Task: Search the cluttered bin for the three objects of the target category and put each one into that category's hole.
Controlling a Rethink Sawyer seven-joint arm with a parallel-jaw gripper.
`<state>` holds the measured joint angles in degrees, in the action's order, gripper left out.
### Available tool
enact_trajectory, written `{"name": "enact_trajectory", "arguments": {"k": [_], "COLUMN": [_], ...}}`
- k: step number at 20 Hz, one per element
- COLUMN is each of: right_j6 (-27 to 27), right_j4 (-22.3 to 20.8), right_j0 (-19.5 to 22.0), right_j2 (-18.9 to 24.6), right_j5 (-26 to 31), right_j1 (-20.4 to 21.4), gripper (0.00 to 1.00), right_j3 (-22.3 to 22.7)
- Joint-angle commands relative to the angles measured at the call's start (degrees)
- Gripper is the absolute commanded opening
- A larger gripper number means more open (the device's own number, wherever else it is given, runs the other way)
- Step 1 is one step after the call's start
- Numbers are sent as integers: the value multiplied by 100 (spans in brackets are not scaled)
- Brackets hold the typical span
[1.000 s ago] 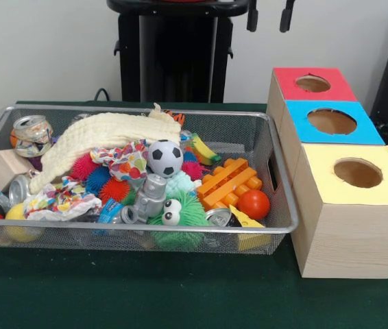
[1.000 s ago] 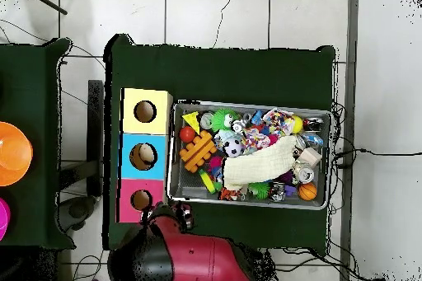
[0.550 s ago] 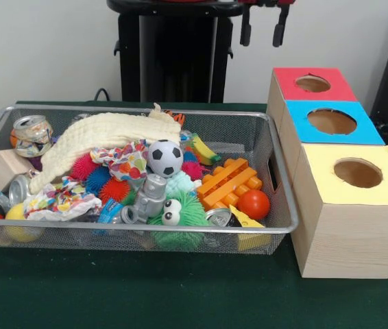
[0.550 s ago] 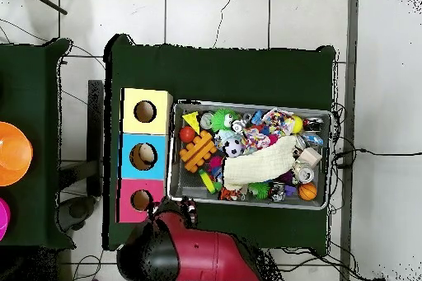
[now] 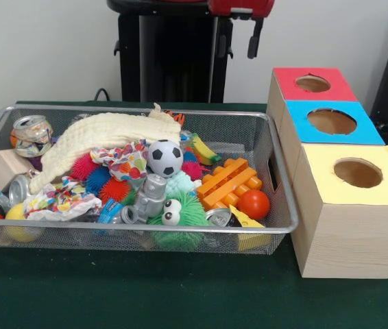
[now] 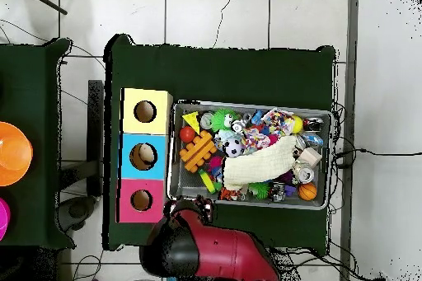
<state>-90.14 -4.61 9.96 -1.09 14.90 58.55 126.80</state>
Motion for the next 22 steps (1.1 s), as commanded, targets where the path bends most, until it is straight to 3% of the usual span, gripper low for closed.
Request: {"name": "enact_trajectory", "arguments": {"k": [1, 9, 22], "right_j6": [-431, -516, -708], "right_j4": [-445, -736, -987], "right_j0": [269, 403, 287], "right_j2": [574, 596, 423], "right_j5": [-545, -949, -1565], "right_j1": [-464, -875, -1630], "gripper": [100, 100, 100], "right_j3": [259, 123, -256]}}
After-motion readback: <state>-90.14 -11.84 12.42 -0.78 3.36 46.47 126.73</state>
